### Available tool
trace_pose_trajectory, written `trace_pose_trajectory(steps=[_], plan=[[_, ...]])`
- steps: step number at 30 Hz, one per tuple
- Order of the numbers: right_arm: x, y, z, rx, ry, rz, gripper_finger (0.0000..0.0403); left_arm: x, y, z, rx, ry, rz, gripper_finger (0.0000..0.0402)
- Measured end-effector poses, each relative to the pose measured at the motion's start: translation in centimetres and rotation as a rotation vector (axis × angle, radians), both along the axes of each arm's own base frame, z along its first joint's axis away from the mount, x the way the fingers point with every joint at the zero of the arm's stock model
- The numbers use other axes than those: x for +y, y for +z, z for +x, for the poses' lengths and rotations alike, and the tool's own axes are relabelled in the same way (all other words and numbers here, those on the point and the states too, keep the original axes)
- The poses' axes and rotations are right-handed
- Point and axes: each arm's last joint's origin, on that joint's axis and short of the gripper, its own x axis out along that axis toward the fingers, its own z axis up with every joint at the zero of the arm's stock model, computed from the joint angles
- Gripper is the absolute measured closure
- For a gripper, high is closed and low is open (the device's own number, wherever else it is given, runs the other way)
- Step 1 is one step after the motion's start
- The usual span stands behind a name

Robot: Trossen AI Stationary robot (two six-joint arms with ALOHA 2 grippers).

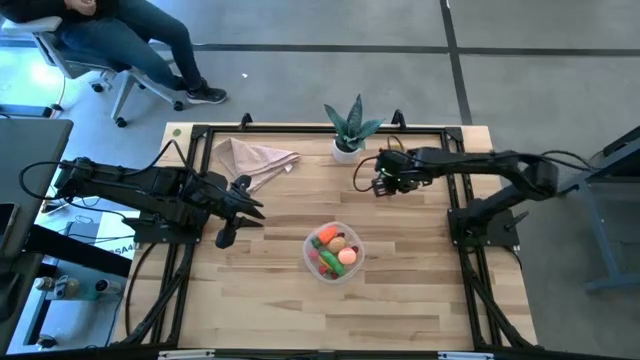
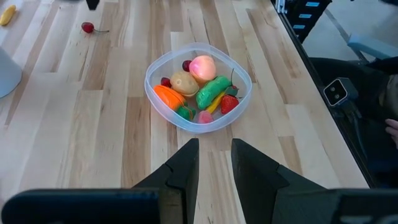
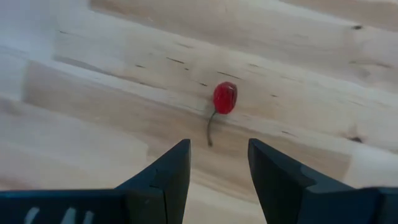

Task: Pick and placing Produce into tupperware
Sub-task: Put the cherry into the transparent container

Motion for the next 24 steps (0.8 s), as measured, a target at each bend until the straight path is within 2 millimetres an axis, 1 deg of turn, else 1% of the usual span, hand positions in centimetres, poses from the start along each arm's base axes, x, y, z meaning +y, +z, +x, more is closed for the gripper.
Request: trace_pose_trajectory(steps=[6,12,17,24], plan=[[-1.5,-2.7,0.9,0.068,0.004,0.031,0.025,0.0,0.0,0.0,0.0,0.0,0.0,0.0318],[-2.4,-4.3,1.5,0.09,-0.014,0.048,0.025,0.0,0.0,0.0,0.0,0.0,0.0,0.0318],[-2.9,-5.1,1.5,0.109,-0.03,0.059,0.025,0.0,0.0,0.0,0.0,-0.001,0.0,0.0318],[-3.3,-5.2,1.9,0.068,-0.033,0.036,0.025,0.0,0.0,0.0,0.0,0.0,0.0,0.0318]])
